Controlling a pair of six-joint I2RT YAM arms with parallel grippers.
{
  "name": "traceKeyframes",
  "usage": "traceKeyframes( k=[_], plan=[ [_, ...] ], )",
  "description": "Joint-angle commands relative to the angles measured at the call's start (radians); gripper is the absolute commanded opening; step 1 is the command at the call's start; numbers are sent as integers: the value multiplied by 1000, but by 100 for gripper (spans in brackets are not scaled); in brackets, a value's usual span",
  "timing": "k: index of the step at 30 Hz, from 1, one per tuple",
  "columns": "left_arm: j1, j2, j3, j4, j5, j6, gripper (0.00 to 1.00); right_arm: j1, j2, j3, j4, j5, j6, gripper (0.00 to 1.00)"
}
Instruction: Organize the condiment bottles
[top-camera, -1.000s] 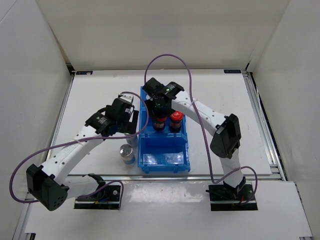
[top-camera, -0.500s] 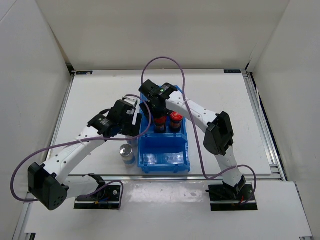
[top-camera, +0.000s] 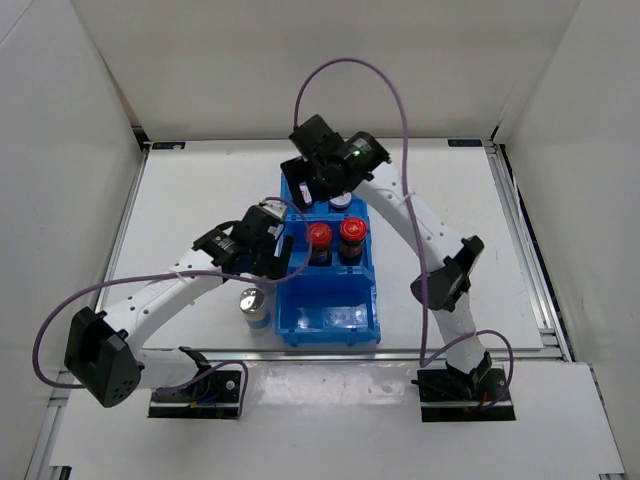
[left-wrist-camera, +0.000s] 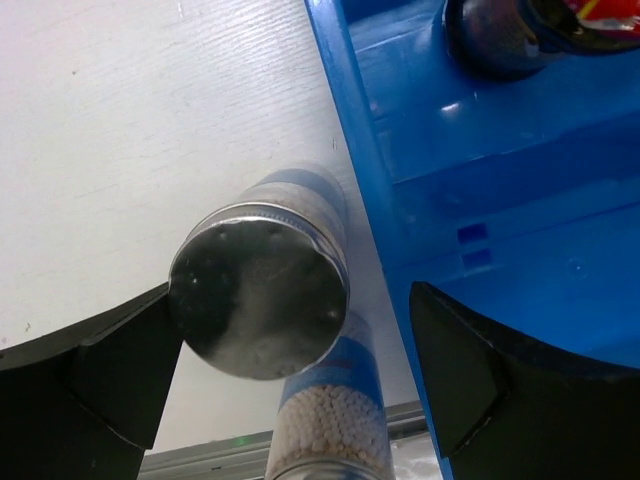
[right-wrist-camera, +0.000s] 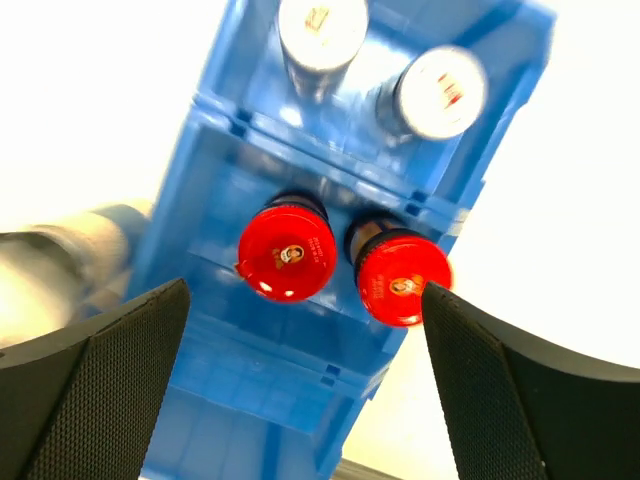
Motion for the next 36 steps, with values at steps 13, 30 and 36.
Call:
traceKeyframes(
  k=[13, 30, 36],
  plan=[
    [35, 49, -17, 60, -84, -95, 70, 12, -272, 223, -353, 75, 9, 100],
    [35, 28, 512, -29, -43, 198, 11, 12, -663, -282, -221, 184, 89, 100],
    [26, -26, 603, -20, 455, 281, 11, -34, -732, -399, -212, 184, 133, 100]
  ],
)
